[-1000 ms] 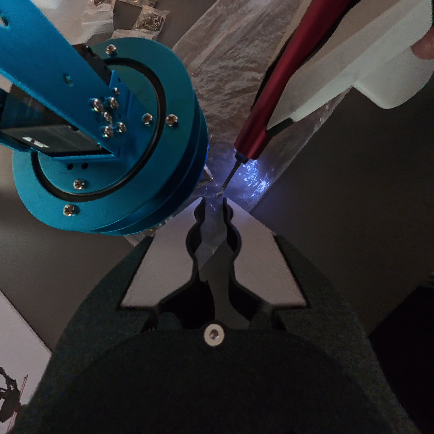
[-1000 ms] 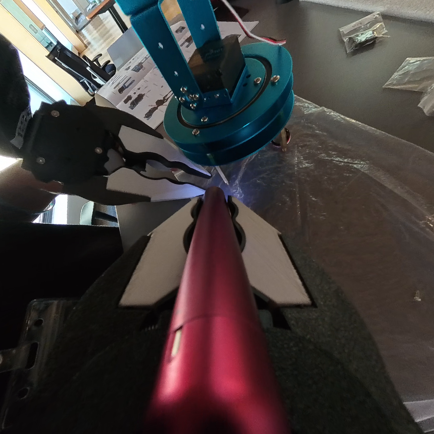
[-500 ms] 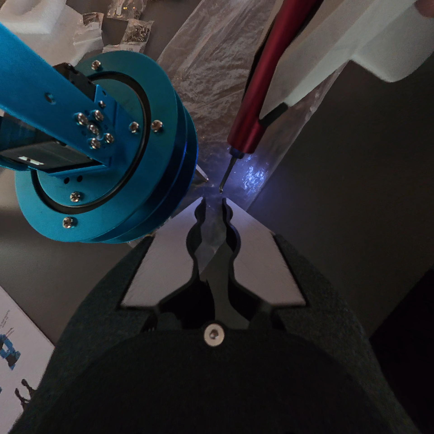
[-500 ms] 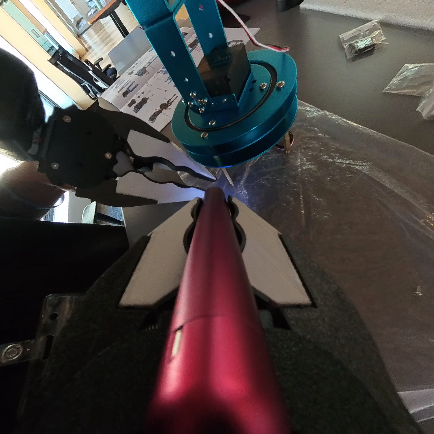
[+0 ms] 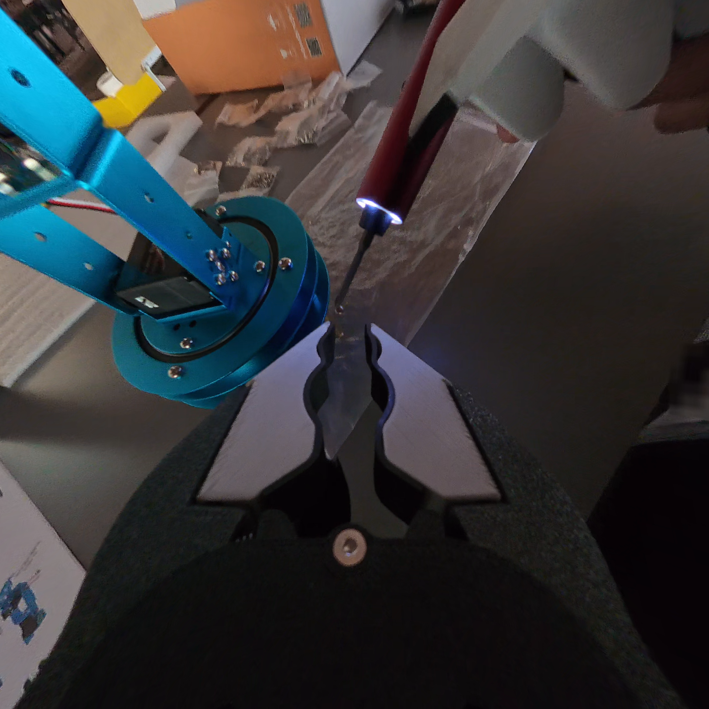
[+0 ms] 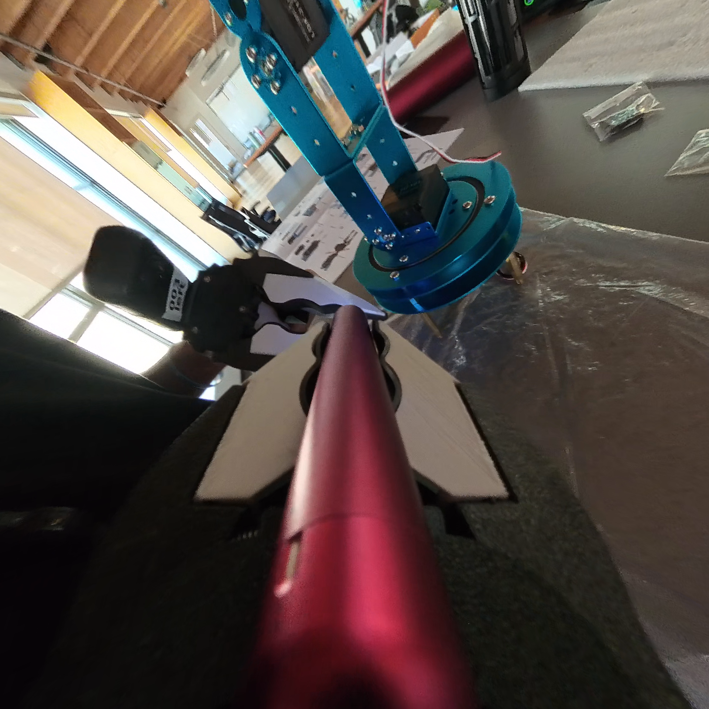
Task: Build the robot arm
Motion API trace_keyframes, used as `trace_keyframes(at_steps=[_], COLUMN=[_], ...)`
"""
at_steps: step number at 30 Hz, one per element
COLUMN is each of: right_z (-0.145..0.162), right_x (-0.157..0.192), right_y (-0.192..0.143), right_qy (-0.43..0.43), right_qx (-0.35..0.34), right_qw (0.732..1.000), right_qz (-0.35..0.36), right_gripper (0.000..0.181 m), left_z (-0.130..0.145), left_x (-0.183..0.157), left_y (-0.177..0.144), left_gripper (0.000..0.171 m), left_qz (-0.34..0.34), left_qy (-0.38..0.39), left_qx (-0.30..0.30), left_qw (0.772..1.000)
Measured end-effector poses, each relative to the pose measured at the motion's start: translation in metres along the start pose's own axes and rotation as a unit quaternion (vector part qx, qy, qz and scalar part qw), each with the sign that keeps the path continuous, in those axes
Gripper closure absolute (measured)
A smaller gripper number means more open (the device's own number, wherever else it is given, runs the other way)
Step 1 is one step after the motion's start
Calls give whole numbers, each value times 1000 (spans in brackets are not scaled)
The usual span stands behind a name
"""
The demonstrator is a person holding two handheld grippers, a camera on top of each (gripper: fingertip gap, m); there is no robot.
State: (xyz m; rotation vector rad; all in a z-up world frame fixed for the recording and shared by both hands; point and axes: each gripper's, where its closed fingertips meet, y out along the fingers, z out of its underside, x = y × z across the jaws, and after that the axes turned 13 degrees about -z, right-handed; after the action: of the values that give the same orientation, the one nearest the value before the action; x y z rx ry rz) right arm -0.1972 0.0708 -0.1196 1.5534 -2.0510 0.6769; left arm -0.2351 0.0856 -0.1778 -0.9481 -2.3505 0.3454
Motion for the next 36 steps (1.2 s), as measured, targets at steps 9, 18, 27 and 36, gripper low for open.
trace_keyframes(at_steps=[9, 18, 27, 36], right_z=[-12, -16, -14, -11], right_x=[26, 46, 53, 56], right_y=[-10, -4, -1, 3], right_qy=[102, 121, 111, 93], right_qx=[-86, -104, -91, -74], right_qw=[987, 980, 984, 989], right_qz=[-85, -118, -106, -88], right_gripper=[157, 158, 159, 158], left_z=[-58, -53, -55, -54], left_x=[11, 18, 20, 19], left_y=[-49, -58, -67, -75], left_gripper=[161, 161, 167, 171], left_qz=[4, -11, -22, -19], left_qy=[-68, -55, -50, -38], left_qx=[-177, -194, -213, -224], left_qw=[982, 979, 976, 974])
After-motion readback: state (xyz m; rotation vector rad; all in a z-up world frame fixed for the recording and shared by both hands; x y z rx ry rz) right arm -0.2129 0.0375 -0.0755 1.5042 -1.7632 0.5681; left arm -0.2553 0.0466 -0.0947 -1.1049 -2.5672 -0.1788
